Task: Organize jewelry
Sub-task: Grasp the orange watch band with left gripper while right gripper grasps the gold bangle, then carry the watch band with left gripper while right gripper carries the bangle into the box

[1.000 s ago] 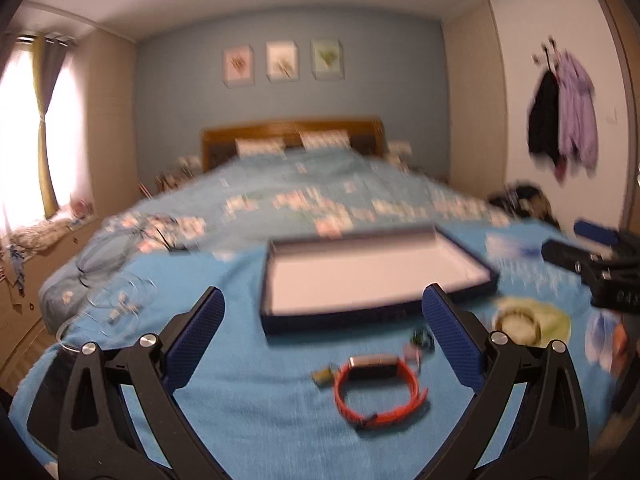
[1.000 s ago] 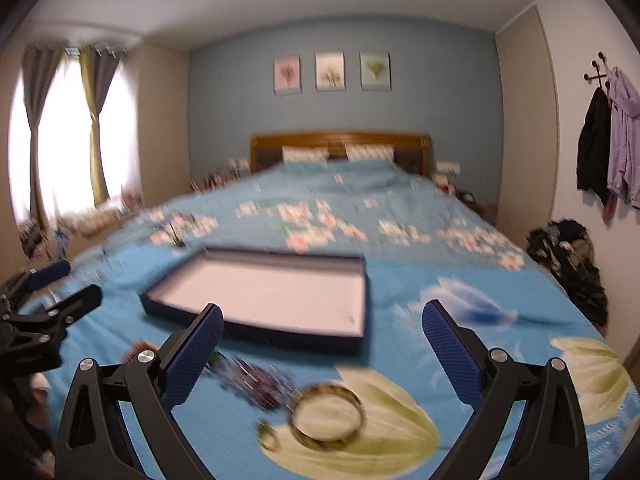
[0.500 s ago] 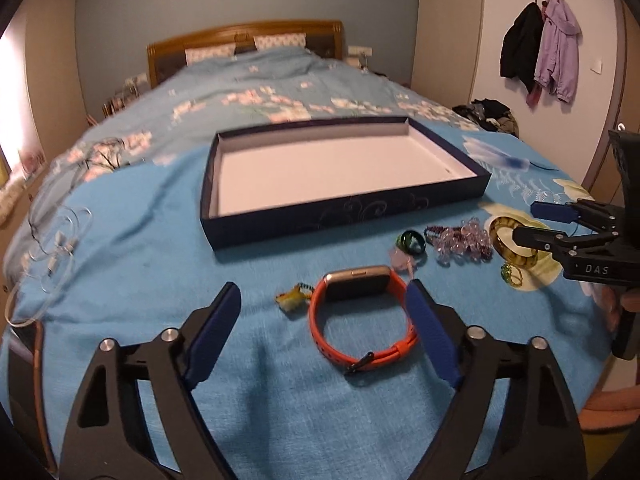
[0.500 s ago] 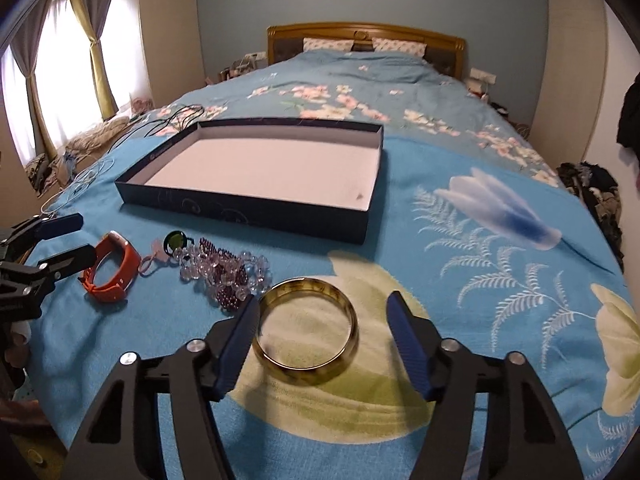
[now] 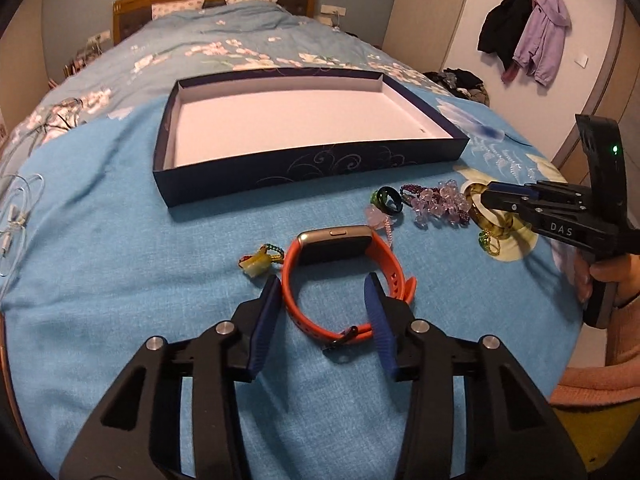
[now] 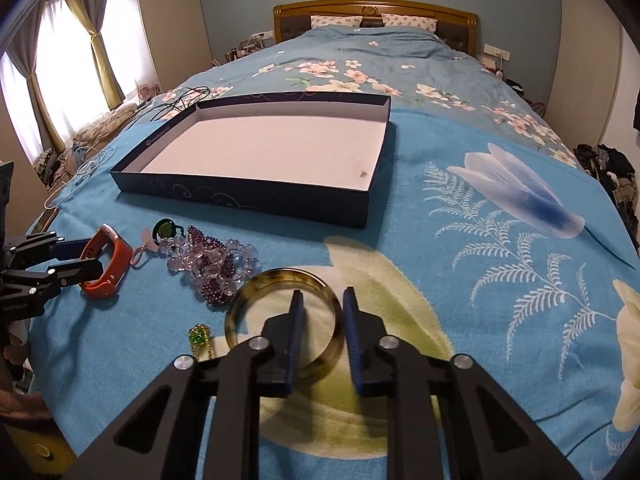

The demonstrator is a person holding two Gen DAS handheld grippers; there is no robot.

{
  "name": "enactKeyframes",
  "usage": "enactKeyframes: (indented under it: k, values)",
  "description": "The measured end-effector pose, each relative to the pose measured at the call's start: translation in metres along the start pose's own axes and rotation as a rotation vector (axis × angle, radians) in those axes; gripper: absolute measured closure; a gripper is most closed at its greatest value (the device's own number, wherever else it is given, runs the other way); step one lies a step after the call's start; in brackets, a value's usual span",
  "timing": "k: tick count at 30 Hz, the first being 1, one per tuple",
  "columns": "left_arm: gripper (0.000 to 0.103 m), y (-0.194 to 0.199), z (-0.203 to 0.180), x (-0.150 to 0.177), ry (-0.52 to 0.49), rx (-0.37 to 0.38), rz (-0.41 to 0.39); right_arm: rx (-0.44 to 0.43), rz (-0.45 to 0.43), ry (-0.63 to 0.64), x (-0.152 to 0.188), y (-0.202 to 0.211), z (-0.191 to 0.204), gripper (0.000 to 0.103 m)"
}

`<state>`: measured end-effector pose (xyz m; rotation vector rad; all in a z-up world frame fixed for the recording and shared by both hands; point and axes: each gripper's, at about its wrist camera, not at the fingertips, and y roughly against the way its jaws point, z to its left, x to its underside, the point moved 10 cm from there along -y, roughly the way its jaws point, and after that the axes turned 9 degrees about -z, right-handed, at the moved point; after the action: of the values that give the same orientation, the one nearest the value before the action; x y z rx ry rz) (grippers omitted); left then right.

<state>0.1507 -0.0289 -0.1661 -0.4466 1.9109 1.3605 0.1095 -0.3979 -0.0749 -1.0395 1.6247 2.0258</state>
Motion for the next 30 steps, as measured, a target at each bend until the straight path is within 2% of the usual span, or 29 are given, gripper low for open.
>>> enactKeyframes:
  k: [3, 8, 10, 18, 24, 30]
  values:
    - [0.061, -0.006, 0.001, -0.003, -0.024, -0.005, 0.007, -0.006, 0.006, 0.009, -0.001, -0.001, 0.000, 0.095]
    - [0.091, -0.009, 0.007, -0.008, -0.047, -0.063, 0.015, -0.013, 0.002, 0.012, -0.003, -0.002, -0.002, 0.097]
    - [0.094, -0.008, 0.010, -0.009, -0.027, -0.064, 0.011, -0.020, -0.012, 0.003, -0.005, 0.000, -0.004, 0.097]
    - [0.095, 0.012, 0.008, -0.021, 0.033, -0.033, -0.050, -0.063, -0.117, -0.032, -0.034, 0.024, -0.005, 0.097]
    - [0.095, 0.030, 0.012, -0.058, 0.062, -0.003, -0.133, -0.096, -0.185, -0.015, -0.071, 0.027, 0.003, 0.097]
    - [0.094, 0.023, 0.029, -0.102, 0.066, -0.035, -0.180, -0.106, -0.216, -0.016, -0.118, 0.003, 0.003, 0.097]
